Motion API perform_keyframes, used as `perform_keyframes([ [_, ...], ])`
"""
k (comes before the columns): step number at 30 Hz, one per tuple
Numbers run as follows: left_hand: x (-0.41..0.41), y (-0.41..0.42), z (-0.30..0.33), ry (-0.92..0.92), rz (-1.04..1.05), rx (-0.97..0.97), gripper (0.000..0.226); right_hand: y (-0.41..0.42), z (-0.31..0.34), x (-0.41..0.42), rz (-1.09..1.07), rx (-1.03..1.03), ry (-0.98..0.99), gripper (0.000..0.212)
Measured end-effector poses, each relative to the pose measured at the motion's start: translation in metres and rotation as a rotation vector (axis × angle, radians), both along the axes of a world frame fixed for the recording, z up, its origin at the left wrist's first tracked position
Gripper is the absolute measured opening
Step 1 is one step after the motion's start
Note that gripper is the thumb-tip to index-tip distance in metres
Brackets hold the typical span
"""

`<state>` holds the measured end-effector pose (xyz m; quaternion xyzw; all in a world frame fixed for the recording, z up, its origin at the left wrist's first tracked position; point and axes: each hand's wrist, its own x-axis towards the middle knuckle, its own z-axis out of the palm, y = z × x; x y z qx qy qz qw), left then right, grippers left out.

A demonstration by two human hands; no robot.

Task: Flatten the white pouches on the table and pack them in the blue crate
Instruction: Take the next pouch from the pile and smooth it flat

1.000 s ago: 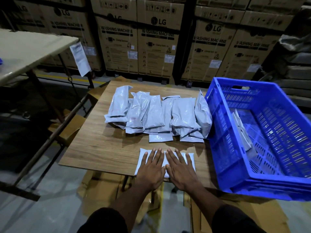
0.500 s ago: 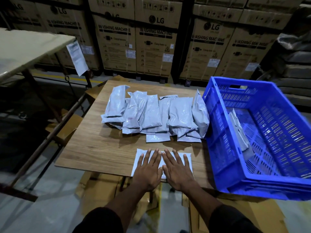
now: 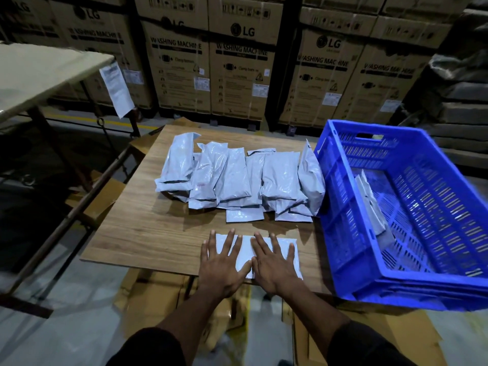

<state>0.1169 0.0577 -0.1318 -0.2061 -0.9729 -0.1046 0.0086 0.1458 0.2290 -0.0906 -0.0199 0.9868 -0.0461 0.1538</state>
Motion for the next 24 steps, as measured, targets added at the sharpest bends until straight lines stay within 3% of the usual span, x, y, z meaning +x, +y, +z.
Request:
perform_keyframes([
  [8, -0.001, -0.003, -0.004, 0.017, -0.004, -0.003, 0.062, 0.016, -0.01, 0.018, -0.036, -0.025, 0.134, 0.065],
  [24, -0.002, 0.006, 0.003, -0.022, -0.051, -0.052, 0.066, 0.031, -0.003, 0.021, -0.095, -0.033, 0.015, 0.076],
])
